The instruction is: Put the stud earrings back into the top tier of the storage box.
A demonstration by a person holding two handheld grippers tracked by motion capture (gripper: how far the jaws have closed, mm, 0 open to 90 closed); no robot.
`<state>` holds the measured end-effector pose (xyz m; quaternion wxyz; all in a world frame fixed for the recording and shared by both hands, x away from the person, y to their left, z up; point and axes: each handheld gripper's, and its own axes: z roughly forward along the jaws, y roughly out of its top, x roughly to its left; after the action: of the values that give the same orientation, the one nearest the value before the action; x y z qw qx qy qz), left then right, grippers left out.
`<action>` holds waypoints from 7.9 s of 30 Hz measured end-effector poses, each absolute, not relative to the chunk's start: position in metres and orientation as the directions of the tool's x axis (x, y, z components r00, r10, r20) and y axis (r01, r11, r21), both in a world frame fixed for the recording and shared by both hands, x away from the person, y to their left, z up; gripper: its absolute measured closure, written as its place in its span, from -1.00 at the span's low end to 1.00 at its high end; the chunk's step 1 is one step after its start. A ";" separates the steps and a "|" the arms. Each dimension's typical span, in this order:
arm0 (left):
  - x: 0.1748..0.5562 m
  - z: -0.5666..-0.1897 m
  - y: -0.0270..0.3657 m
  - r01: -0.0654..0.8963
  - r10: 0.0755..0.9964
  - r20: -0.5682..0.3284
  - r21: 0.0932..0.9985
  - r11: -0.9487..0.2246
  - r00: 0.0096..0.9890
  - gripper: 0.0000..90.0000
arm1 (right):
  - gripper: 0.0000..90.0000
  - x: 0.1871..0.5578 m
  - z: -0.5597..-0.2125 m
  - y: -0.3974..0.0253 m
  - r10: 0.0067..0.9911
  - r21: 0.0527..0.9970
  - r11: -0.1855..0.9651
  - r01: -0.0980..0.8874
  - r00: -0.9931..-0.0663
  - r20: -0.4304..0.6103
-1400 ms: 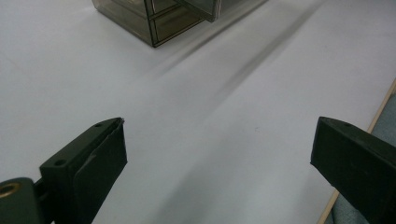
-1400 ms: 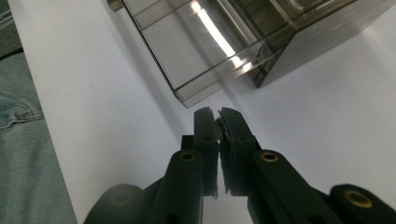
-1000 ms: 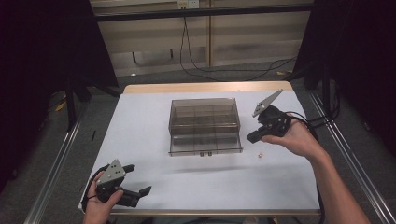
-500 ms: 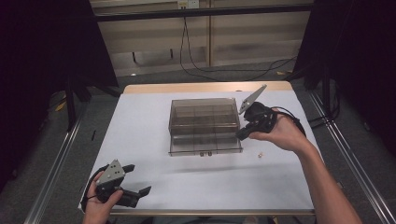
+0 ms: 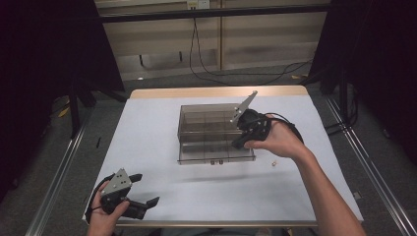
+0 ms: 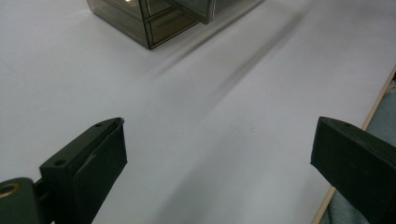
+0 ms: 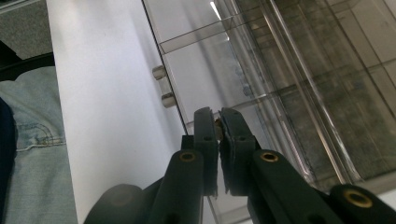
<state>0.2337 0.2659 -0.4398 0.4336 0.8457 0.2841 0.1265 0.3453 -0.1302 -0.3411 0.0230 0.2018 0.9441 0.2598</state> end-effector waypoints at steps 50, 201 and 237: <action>0.235 -0.440 0.268 0.366 0.590 -0.027 0.807 -0.464 0.807 -0.93 | 0.90 0.371 -0.376 -0.059 0.347 0.306 0.890 0.338 -0.938 0.028; 0.236 -0.442 0.266 0.377 0.589 -0.032 0.795 -0.474 0.808 -0.93 | 0.76 0.343 -0.447 -0.238 0.658 0.244 0.721 0.648 -0.751 0.050; 0.235 -0.442 0.266 0.378 0.590 -0.031 0.795 -0.475 0.807 -0.93 | 0.93 0.329 -0.426 -0.235 0.626 0.359 0.705 0.612 -0.775 0.091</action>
<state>0.2354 0.2664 -0.4416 0.4262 0.8496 0.2846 0.1243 0.3292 -0.2354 -0.4256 0.0187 0.3351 0.9231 0.1877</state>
